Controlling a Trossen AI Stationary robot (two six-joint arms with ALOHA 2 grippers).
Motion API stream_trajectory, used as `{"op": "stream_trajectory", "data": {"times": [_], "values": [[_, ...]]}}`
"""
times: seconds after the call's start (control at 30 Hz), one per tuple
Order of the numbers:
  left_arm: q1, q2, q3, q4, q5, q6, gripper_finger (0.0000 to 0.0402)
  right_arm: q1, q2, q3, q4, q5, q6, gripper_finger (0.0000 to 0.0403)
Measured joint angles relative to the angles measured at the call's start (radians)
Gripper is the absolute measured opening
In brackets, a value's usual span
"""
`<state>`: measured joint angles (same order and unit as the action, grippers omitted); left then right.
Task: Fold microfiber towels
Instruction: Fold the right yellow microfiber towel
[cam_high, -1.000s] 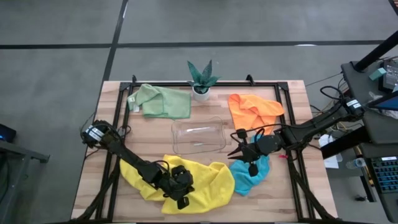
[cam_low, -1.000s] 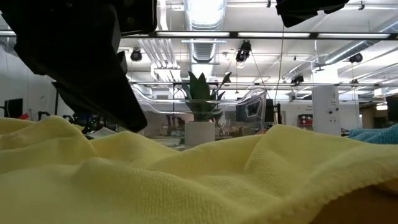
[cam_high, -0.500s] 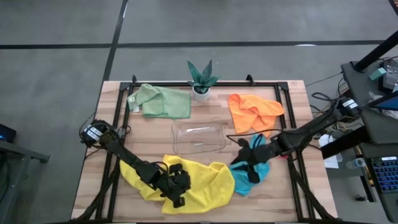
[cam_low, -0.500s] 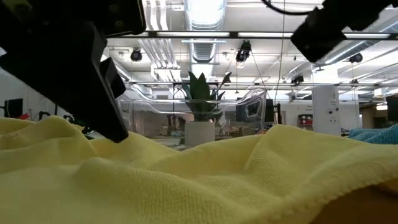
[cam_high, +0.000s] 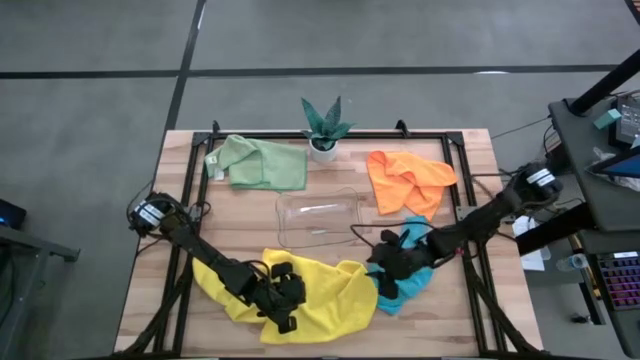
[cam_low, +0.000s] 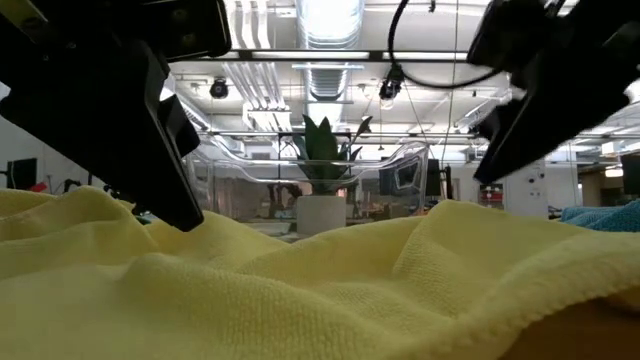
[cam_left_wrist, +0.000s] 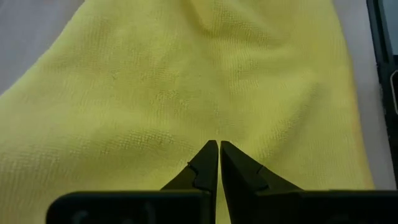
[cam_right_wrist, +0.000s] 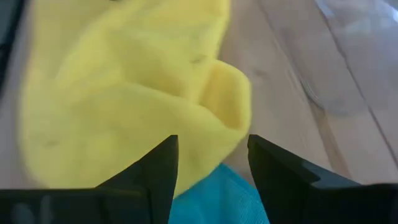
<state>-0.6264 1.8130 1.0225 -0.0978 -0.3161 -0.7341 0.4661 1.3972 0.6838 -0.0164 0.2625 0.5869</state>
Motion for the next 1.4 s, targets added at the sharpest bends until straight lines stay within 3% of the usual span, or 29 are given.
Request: {"op": "stream_trajectory", "data": {"times": [0.5, 0.8, 1.0, 1.13, 1.27, 1.4], "values": [[-0.004, 0.002, -0.001, 0.001, -0.007, -0.019, 0.0004, -0.010, 0.158, 0.001, 0.167, -0.010, 0.050, 0.0161], [-0.004, 0.003, -0.002, 0.000, -0.007, -0.018, 0.0004, 0.004, 0.165, 0.001, 0.251, -0.008, -0.035, 0.0019], [-0.004, 0.004, -0.007, -0.002, -0.008, -0.019, 0.0004, 0.090, 0.118, 0.001, 0.329, -0.014, -0.202, 0.0010], [-0.004, 0.004, -0.012, -0.002, -0.015, -0.019, 0.0004, 0.165, 0.127, 0.002, 0.384, -0.081, -0.320, 0.0009], [-0.003, 0.004, -0.016, -0.020, -0.045, -0.020, 0.0004, 0.190, 0.177, 0.003, 0.390, -0.079, -0.321, 0.0019], [-0.002, 0.004, -0.016, -0.044, -0.070, -0.061, 0.0004, 0.190, 0.236, 0.054, 0.364, -0.086, -0.299, 0.0056]]}}
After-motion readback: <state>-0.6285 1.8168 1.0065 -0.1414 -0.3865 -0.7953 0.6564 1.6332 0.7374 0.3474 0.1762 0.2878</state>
